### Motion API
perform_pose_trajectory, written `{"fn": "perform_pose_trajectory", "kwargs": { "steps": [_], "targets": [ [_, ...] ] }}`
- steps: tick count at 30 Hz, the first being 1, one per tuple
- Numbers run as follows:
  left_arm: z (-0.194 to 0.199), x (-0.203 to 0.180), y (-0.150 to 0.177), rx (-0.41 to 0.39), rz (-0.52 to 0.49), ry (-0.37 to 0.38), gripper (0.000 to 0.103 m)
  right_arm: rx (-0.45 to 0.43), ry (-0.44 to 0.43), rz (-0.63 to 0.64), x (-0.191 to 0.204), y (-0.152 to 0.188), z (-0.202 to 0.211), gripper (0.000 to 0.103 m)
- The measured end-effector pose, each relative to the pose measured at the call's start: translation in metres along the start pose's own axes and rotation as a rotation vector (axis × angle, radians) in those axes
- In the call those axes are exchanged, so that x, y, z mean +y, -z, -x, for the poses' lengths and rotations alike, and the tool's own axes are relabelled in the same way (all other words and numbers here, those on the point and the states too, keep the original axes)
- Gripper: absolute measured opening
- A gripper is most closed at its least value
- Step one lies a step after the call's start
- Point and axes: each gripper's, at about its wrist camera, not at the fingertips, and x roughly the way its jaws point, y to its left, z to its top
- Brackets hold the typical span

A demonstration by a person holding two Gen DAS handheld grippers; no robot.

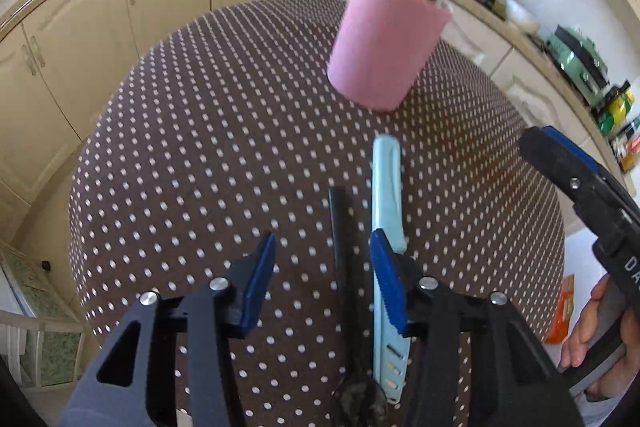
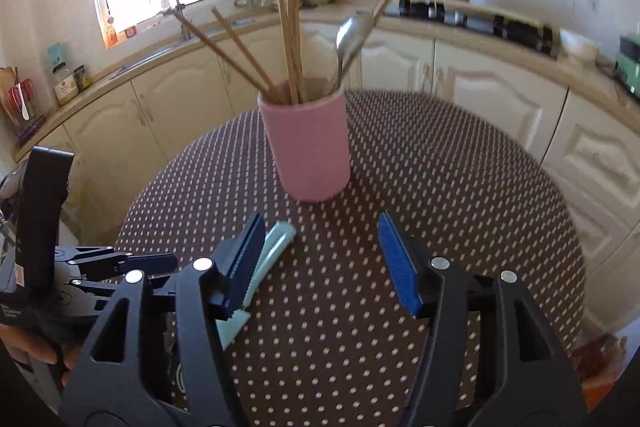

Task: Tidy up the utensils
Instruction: 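Close the left gripper on the black-handled utensil while the right gripper moves to the pale-blue knife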

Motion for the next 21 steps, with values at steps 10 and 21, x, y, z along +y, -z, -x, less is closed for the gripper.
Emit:
{"fn": "perform_pose_trajectory", "kwargs": {
  "steps": [10,21],
  "targets": [
    [-0.02,-0.02,0.006,0.047,-0.09,-0.071,0.047,0.09,-0.055,-0.058,-0.003,0.017,-0.014,0.059],
    [-0.029,-0.015,-0.005,-0.014,-0.05,-0.107,0.011,0.188,-0.065,-0.084,0.002,0.02,-0.037,0.06]
  ]
}}
